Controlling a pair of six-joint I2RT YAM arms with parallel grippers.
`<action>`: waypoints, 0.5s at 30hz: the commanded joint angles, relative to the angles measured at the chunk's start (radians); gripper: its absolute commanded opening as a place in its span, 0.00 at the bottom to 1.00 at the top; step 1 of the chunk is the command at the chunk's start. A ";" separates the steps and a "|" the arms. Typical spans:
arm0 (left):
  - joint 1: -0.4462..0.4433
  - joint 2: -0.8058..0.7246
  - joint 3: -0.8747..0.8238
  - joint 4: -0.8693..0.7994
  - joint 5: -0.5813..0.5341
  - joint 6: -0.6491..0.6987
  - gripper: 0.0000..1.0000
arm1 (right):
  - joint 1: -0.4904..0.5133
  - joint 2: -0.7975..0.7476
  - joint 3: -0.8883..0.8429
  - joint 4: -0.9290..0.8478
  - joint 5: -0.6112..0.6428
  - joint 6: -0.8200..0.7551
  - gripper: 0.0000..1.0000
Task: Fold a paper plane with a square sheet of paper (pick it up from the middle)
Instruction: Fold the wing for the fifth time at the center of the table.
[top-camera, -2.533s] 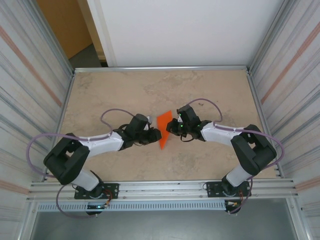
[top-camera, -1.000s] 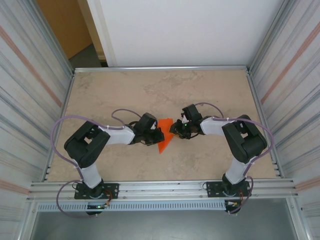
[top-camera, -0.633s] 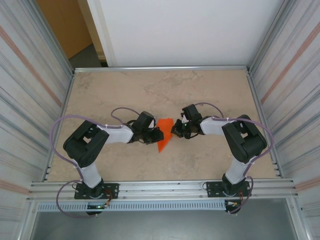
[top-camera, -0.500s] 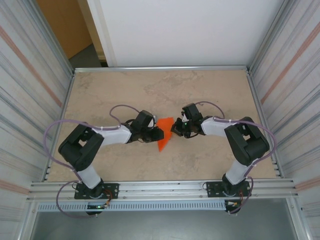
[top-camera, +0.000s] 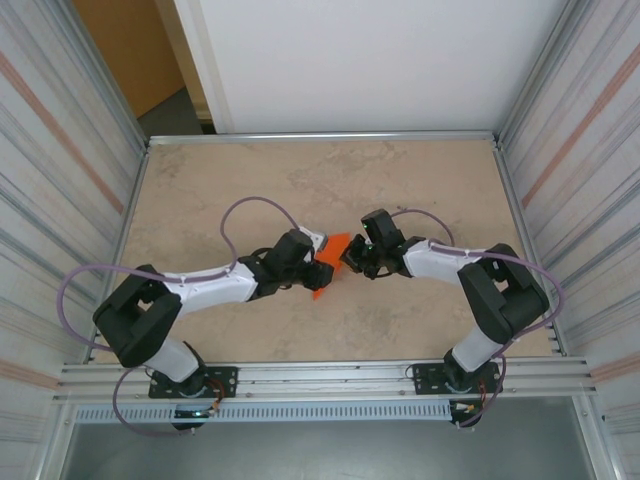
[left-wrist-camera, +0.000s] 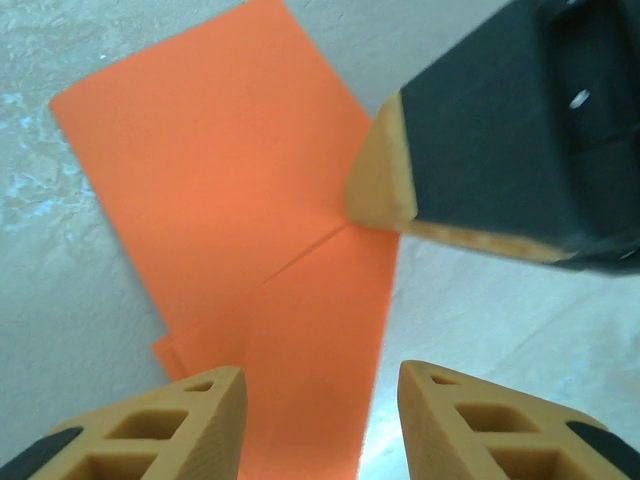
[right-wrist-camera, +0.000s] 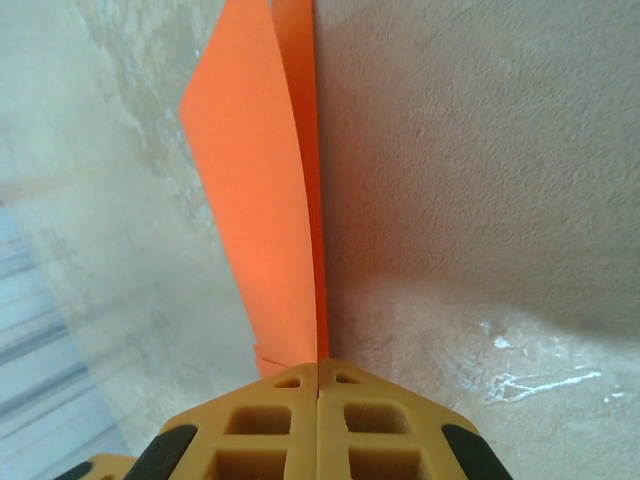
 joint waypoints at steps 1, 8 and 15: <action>-0.038 0.009 -0.001 0.009 -0.103 0.140 0.46 | 0.006 -0.037 -0.006 -0.026 0.034 0.072 0.00; -0.078 0.046 -0.012 0.085 -0.146 0.203 0.47 | 0.011 -0.038 -0.003 -0.035 0.031 0.104 0.00; -0.140 0.127 -0.005 0.142 -0.273 0.309 0.45 | 0.006 -0.037 -0.006 -0.033 0.009 0.126 0.00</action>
